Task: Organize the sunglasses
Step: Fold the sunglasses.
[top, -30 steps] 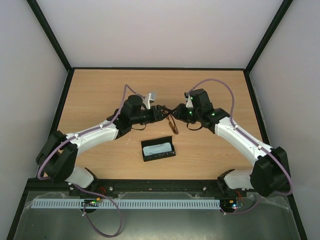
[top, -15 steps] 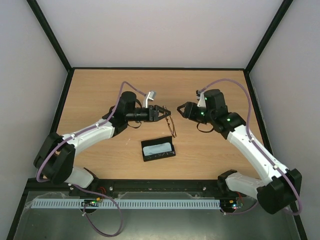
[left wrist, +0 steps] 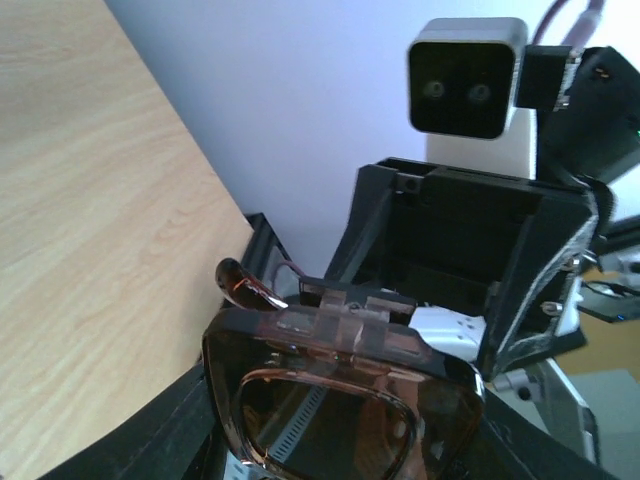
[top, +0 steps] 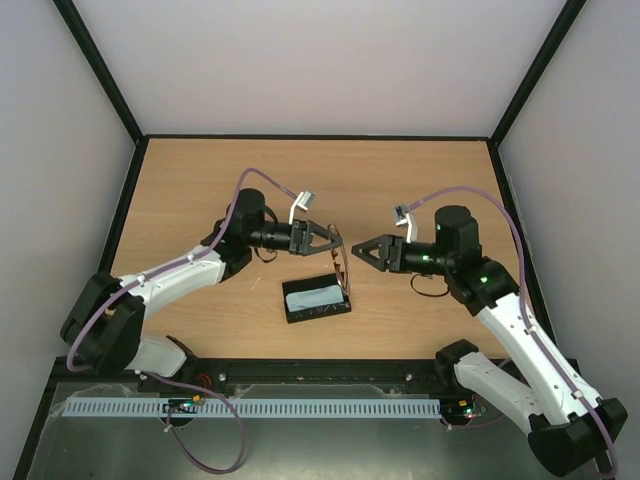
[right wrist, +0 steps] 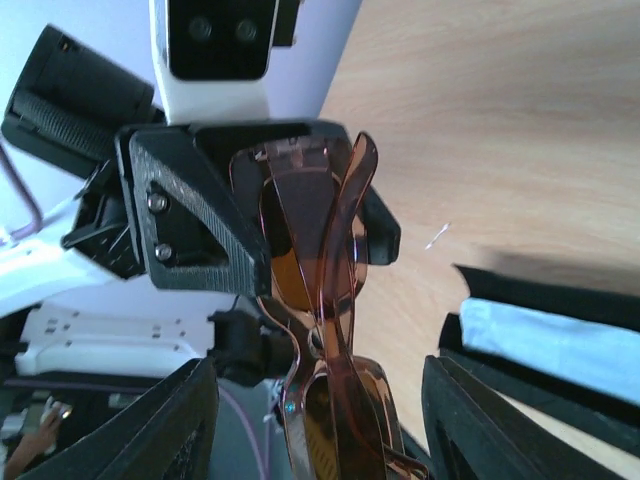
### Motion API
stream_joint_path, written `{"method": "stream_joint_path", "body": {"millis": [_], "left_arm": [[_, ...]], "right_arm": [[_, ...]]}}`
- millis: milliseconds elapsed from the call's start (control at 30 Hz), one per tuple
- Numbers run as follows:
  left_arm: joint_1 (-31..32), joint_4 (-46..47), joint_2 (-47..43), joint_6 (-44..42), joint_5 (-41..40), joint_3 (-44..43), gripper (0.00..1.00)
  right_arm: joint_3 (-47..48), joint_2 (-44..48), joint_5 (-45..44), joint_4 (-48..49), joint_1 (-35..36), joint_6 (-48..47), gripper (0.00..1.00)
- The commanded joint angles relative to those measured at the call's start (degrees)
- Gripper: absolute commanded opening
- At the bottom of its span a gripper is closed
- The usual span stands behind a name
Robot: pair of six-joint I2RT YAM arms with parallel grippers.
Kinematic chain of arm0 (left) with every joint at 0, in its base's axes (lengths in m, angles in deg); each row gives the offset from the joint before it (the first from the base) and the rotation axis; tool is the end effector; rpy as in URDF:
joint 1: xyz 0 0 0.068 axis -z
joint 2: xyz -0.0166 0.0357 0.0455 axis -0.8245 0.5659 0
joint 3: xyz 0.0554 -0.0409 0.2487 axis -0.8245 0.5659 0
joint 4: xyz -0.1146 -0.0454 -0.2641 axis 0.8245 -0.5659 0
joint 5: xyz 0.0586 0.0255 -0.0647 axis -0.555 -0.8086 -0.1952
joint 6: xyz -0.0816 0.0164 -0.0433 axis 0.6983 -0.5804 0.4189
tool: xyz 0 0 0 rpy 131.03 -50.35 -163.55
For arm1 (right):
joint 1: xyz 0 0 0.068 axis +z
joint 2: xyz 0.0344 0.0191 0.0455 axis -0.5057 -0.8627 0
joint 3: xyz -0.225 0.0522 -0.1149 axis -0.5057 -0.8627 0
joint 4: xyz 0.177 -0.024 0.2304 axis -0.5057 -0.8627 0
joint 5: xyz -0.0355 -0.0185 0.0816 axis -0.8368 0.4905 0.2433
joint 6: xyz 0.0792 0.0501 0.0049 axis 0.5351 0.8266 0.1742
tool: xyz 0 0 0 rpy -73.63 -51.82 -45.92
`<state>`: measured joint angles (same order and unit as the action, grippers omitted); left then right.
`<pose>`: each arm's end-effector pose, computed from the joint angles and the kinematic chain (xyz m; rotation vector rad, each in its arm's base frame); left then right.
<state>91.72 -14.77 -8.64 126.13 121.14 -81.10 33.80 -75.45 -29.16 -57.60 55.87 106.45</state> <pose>0.2527 -0.2722 0.2476 0.5943 1.9564 -1.9111 0.1949 0.1653 0.3100 -0.3926 2.1417 1.5604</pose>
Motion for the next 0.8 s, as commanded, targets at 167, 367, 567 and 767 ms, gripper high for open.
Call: {"method": "stream_joint_path", "body": {"millis": [167,367,567,767], "left_arm": [[3.5,13.3,-2.0,9.6,6.7,3.1,0.52],[4.7,17.6,-0.5,12.7,7.4,4.0,0.52],[5.0,18.6,0.7,13.5,7.5,3.7,0.51],[5.4,19.6,2.1,14.1,7.1,3.8,0.51]], "right_arm": [[-4.3,4.1,12.9,-0.2,0.9,-0.4,0.57],[-4.5,4.1,13.1,-0.5,2.8,-0.7,0.53],[-4.5,3.6,12.5,-2.2,4.7,-2.2,0.44],[-4.4,3.7,11.8,-3.2,5.7,-2.5,0.40]]}}
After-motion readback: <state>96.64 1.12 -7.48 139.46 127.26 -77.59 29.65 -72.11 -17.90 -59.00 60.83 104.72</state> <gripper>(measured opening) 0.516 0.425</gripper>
